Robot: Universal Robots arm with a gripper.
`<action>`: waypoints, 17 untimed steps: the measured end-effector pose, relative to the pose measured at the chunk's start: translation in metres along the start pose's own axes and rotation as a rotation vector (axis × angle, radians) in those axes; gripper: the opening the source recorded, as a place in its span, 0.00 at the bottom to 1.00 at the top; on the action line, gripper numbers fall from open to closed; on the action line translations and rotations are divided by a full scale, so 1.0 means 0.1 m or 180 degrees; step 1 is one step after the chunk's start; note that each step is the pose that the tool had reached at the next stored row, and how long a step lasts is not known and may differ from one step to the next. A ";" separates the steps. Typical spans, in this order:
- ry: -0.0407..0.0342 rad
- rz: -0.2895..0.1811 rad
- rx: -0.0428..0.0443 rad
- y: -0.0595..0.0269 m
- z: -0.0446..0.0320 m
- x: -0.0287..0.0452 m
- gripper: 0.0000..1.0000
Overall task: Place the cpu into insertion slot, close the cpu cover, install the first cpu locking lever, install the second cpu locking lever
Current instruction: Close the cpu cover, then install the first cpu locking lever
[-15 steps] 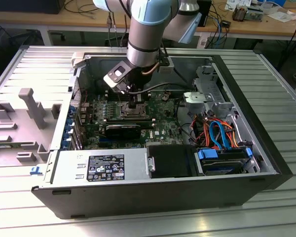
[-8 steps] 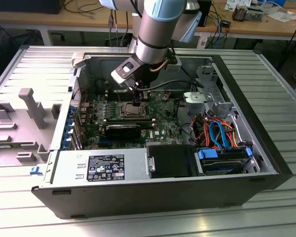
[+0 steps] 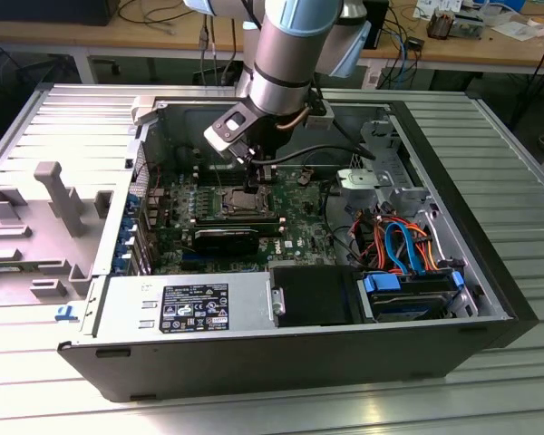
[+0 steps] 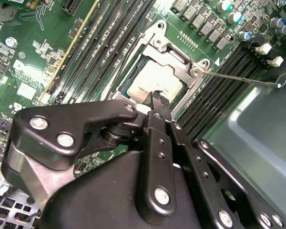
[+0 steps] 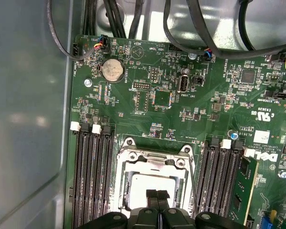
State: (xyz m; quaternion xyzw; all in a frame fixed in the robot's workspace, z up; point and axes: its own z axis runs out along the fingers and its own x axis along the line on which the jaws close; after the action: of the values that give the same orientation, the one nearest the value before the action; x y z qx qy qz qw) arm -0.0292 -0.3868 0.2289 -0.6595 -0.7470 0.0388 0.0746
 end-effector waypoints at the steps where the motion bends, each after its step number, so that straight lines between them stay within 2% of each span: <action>1: 0.0000 0.0000 0.0000 0.000 0.000 0.000 0.11; 8: -0.0001 -0.0013 0.0001 0.000 0.000 0.000 0.11; 12: -0.0019 -0.0141 0.0008 0.000 0.000 0.000 0.11; 14: -0.0036 -0.0242 0.0015 0.000 -0.001 -0.001 0.11; 17: -0.0044 -0.0297 0.0018 0.000 0.000 -0.002 0.11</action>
State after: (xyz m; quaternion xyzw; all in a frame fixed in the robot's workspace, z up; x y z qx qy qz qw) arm -0.0292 -0.3870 0.2289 -0.6235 -0.7773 0.0419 0.0730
